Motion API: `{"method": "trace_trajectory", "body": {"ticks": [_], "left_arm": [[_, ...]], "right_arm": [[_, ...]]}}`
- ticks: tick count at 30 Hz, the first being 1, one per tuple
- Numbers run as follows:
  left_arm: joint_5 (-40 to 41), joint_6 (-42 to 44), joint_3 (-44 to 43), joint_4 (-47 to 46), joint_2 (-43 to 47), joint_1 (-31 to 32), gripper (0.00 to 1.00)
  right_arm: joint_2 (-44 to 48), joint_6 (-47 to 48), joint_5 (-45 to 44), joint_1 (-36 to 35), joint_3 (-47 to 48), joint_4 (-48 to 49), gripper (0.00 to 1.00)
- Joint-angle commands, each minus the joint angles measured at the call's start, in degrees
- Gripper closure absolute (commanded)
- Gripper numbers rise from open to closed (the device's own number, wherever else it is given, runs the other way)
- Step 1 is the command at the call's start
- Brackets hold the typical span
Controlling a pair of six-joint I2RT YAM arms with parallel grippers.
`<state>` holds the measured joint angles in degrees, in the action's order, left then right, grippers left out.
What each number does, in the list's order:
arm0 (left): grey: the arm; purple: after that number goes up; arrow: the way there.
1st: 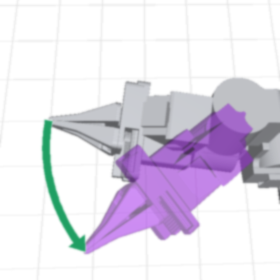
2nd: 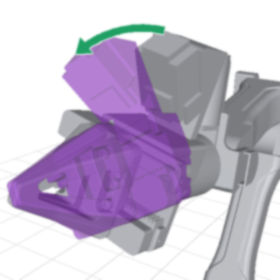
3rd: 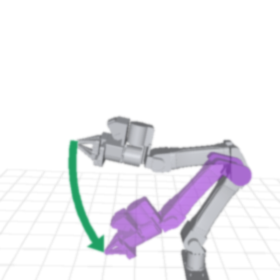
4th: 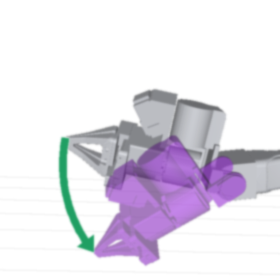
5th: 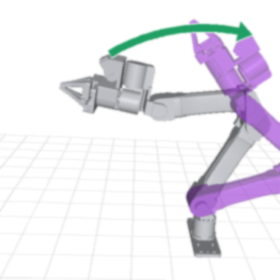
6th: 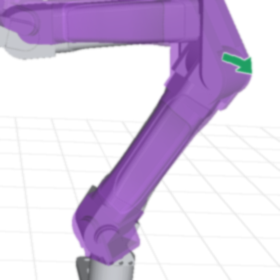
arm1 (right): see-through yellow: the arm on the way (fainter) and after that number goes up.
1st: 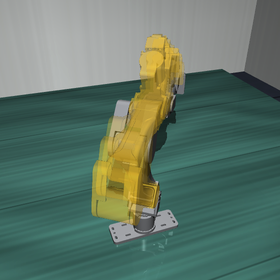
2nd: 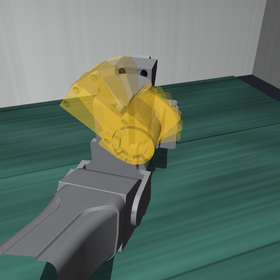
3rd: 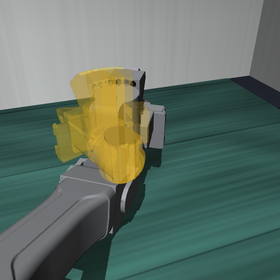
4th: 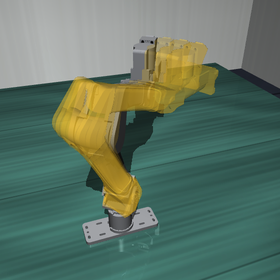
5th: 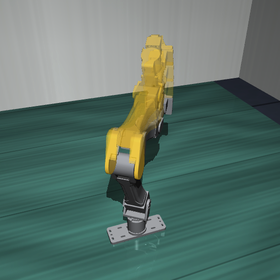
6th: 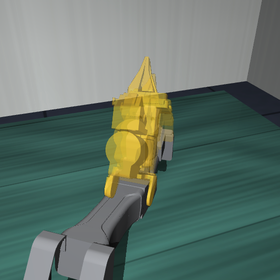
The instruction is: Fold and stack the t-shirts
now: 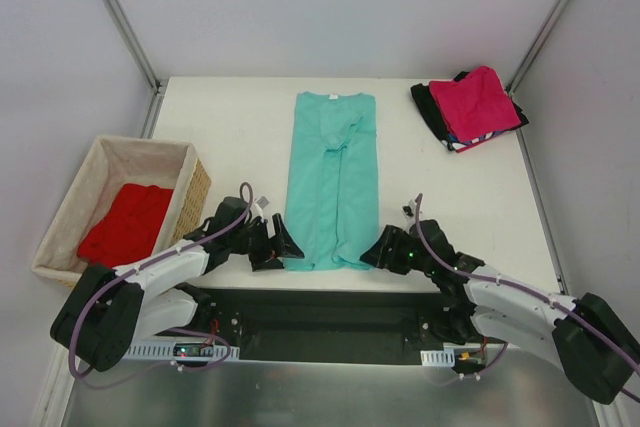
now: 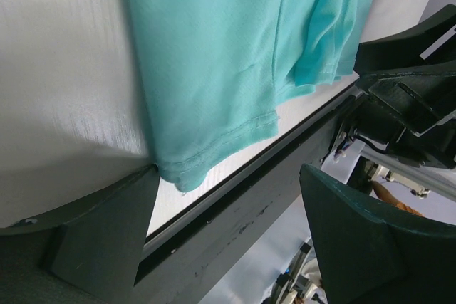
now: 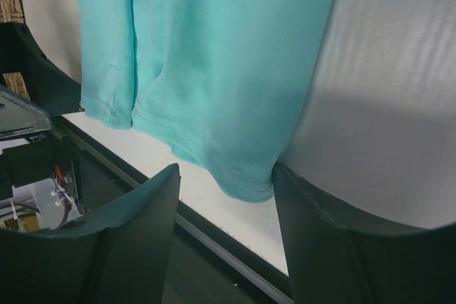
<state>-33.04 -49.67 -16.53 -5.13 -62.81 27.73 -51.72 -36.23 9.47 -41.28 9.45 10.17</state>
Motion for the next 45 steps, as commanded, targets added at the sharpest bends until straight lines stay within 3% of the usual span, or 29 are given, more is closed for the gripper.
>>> {"method": "trace_trajectory", "body": {"ticks": [1,6,11,24,37,42,45], "left_arm": [[1.3,0.3,3.0,4.2,0.6,0.8,0.19],[1.8,-0.3,4.0,4.8,2.7,1.3,0.19],[1.8,-0.7,4.6,4.9,3.3,1.4,0.2],[3.1,0.4,2.7,6.4,1.8,1.5,0.21],[4.3,0.3,2.1,6.6,0.4,1.5,0.28],[4.9,0.5,1.9,8.2,0.4,1.5,0.36],[5.7,0.6,1.9,9.3,1.3,1.5,0.5]], "right_arm": [[-5.0,-2.8,-4.2,-5.6,0.7,0.3,0.42],[-9.4,-5.5,-7.6,-10.9,0.7,2.6,0.45],[-8.4,-6.4,-8.9,-11.4,-0.3,2.0,0.45],[7.2,-4.9,-13.9,-10.5,-0.9,-13.6,0.45],[1.5,-5.0,-12.6,-10.5,0.9,-10.4,0.45],[-1.0,-4.9,-11.9,-10.5,1.4,-8.2,0.46],[-1.1,-5.0,-12.0,-10.4,1.4,-8.2,0.46]]}}
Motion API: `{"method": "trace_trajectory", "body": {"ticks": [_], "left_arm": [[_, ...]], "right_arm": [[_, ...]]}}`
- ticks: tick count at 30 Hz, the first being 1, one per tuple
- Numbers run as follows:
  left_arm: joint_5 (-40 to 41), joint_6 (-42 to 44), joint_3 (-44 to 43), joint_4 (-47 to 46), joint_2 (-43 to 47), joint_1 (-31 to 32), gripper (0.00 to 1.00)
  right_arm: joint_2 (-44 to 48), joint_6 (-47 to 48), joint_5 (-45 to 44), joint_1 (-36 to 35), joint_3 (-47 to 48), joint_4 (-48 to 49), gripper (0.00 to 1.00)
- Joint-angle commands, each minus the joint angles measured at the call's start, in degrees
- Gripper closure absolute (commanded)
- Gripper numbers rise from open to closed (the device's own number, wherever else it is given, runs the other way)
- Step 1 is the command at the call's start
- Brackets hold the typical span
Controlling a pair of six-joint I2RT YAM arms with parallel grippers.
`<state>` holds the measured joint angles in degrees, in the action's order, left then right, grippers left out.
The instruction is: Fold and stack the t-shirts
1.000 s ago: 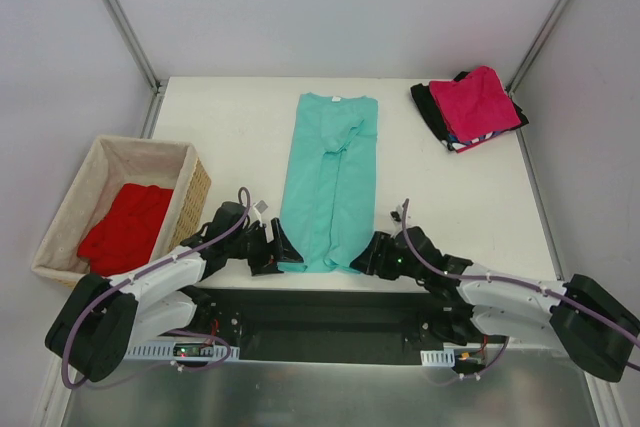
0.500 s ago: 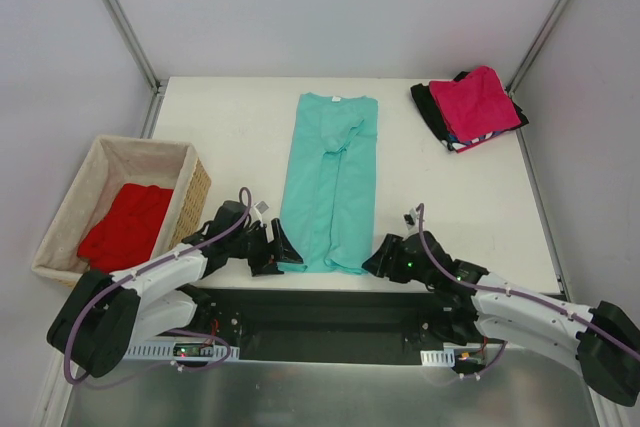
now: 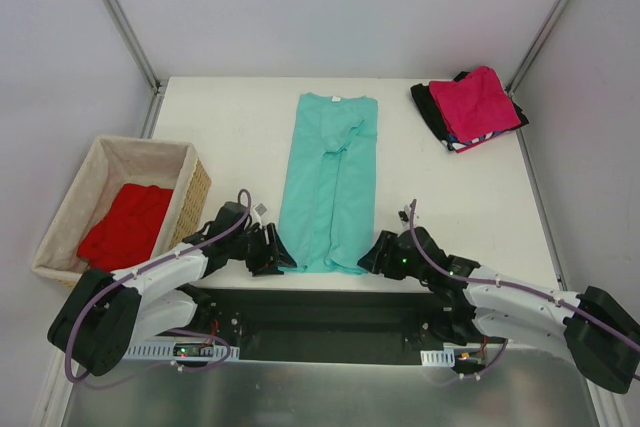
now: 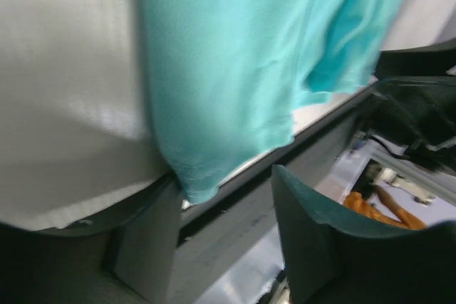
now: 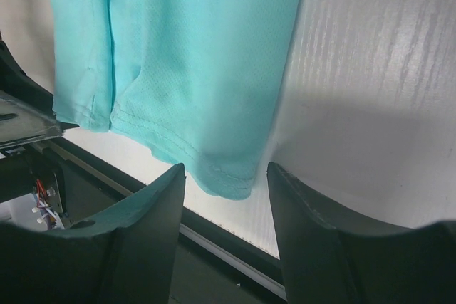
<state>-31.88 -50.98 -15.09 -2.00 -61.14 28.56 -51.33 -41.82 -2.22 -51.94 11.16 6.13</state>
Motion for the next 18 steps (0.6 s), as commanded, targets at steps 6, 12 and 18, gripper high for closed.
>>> {"method": "trace_trajectory", "body": {"ticks": [6,12,18], "left_arm": [[5.9,2.6,0.2,9.6,1.8,0.6,0.55],[8.1,3.4,-0.1,12.1,3.7,0.6,0.55],[12.6,3.9,-0.4,12.2,2.1,0.6,0.55]], "right_arm": [[-1.3,0.5,-0.1,0.3,-0.9,-3.8,0.46],[-1.4,0.5,0.3,0.2,-1.2,-3.1,0.46],[0.0,0.1,0.5,0.3,-1.9,-3.1,0.46]]}}
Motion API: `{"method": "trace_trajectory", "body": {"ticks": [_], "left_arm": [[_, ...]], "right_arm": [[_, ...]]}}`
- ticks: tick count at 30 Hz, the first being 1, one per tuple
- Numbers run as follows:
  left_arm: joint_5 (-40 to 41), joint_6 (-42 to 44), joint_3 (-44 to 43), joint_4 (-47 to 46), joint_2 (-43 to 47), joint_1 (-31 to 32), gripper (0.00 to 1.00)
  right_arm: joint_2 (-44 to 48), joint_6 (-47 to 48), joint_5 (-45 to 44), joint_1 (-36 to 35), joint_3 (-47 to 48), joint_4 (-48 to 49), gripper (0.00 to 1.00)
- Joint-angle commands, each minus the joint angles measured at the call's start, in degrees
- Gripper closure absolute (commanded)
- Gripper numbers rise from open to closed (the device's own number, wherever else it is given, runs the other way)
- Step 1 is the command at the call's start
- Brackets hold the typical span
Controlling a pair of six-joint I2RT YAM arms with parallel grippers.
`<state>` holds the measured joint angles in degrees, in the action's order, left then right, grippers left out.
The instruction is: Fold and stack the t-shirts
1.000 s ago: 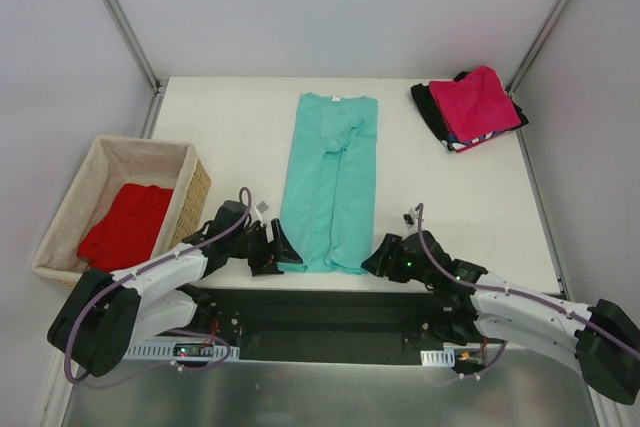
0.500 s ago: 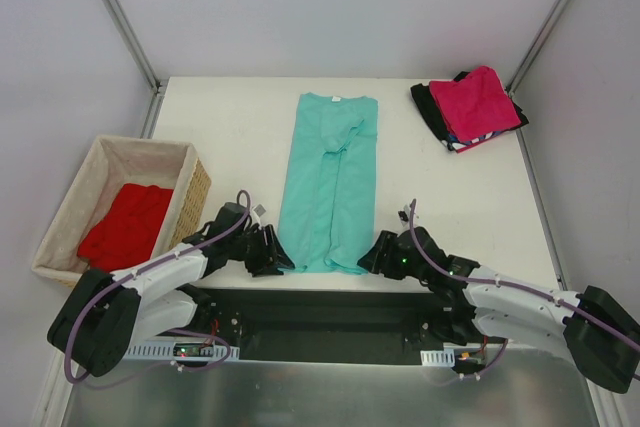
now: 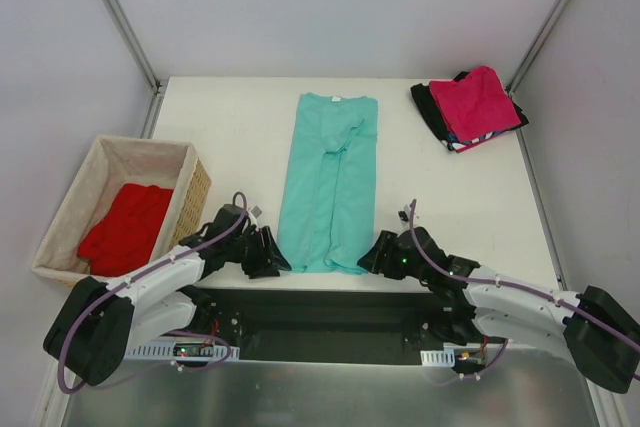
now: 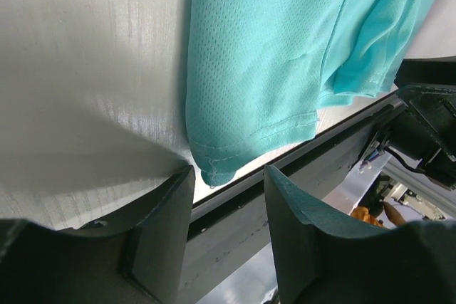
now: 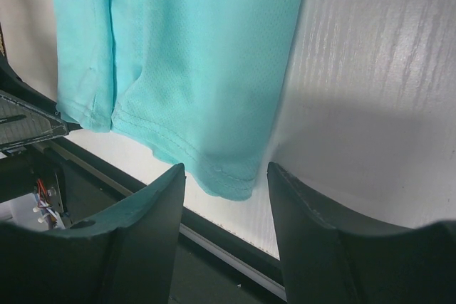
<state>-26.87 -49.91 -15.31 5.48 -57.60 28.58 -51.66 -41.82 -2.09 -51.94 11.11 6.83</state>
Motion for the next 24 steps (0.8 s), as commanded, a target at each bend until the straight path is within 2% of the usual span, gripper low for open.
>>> {"method": "trace_trajectory", "body": {"ticks": [1,12,24], "left_arm": [[7.9,3.1,-0.4,4.7,-2.5,0.6,0.55],[9.6,4.8,-2.4,4.5,-5.9,0.3,0.59],[8.3,5.4,0.1,4.5,-3.6,-2.7,0.68]], "right_arm": [[0.6,0.0,0.2,0.2,-2.1,-3.9,0.46],[3.1,-0.5,-0.1,0.3,-3.4,-5.0,0.46],[3.1,-0.6,0.0,0.2,-3.4,-4.9,0.46]]}}
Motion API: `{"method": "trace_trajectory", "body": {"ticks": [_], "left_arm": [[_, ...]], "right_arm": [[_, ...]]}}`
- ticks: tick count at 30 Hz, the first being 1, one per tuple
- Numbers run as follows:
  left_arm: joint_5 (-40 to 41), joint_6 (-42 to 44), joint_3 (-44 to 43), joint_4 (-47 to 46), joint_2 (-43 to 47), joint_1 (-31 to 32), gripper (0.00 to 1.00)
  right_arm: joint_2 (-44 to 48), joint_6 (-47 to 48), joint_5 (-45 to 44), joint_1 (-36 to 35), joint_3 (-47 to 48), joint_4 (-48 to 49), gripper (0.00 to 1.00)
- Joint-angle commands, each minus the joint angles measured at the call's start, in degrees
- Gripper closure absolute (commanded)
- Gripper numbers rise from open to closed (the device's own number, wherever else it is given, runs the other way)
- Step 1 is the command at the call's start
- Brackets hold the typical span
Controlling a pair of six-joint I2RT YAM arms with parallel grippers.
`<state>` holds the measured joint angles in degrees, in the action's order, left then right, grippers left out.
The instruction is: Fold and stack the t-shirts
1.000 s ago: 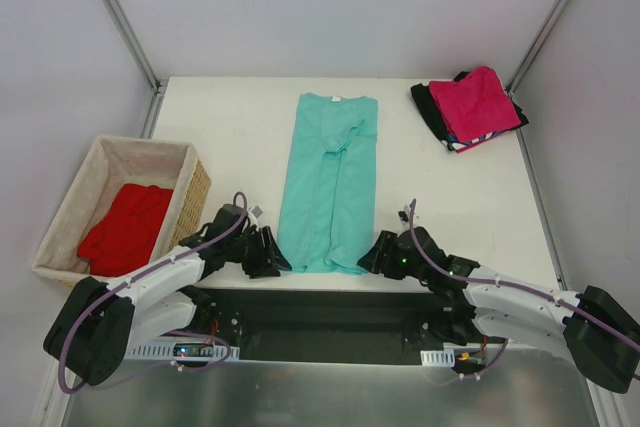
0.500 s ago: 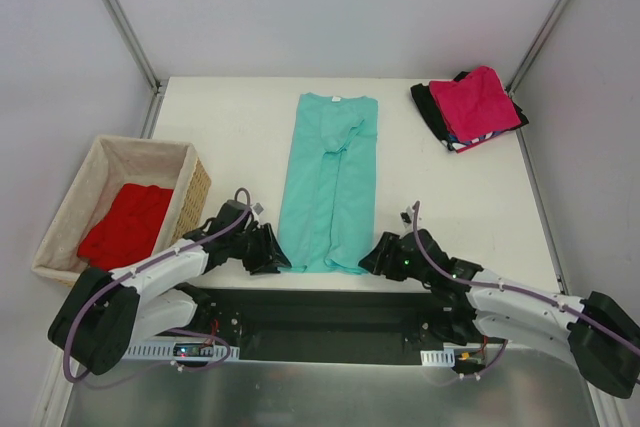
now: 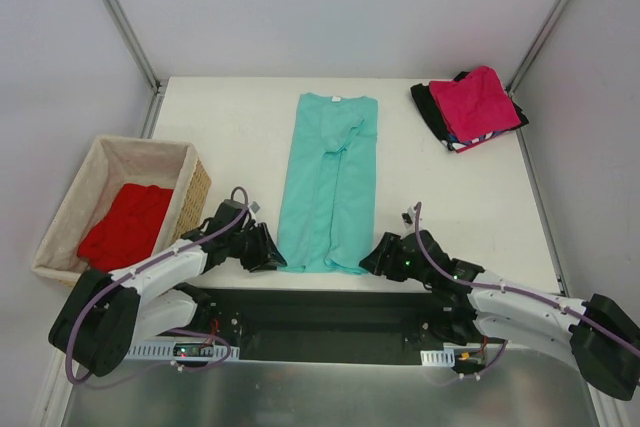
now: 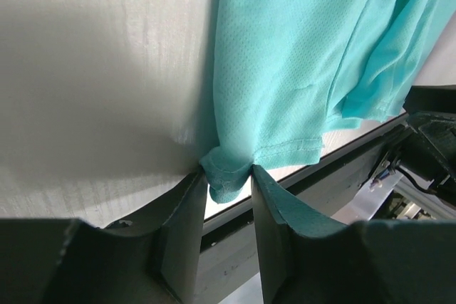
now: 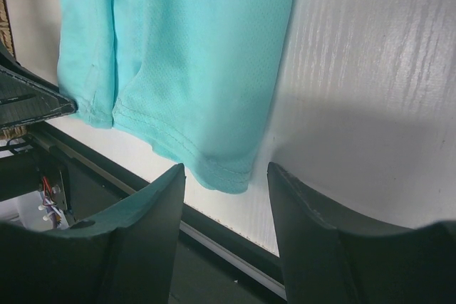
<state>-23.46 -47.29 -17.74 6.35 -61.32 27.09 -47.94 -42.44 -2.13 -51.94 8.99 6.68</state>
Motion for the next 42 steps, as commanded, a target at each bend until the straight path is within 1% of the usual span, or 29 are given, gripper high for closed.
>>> {"method": "trace_trajectory", "body": {"ticks": [1,12,16,30,35,42], "left_arm": [[4.7,2.8,2.6,3.6,0.2,-1.3,0.68],[4.2,2.3,3.1,3.6,0.7,-1.4,0.72],[3.8,2.0,3.1,3.6,0.9,-1.4,0.75],[3.2,1.8,3.2,3.7,1.3,-1.4,0.79],[3.4,1.8,3.1,3.7,0.7,-1.4,0.8],[3.6,1.8,2.8,3.7,0.5,-1.4,0.8]], "right_arm": [[-0.7,0.0,0.0,0.2,-1.2,-4.6,0.46],[-3.3,0.0,0.5,0.2,-0.6,-2.9,0.46],[-4.1,-0.1,0.6,0.2,-0.5,-2.3,0.46],[-9.8,-0.8,1.6,-1.1,0.9,1.4,0.48],[-8.6,-2.6,1.2,-2.3,-1.2,1.4,0.48],[-2.8,-4.4,-0.9,-3.2,-4.1,-2.1,0.49]]}}
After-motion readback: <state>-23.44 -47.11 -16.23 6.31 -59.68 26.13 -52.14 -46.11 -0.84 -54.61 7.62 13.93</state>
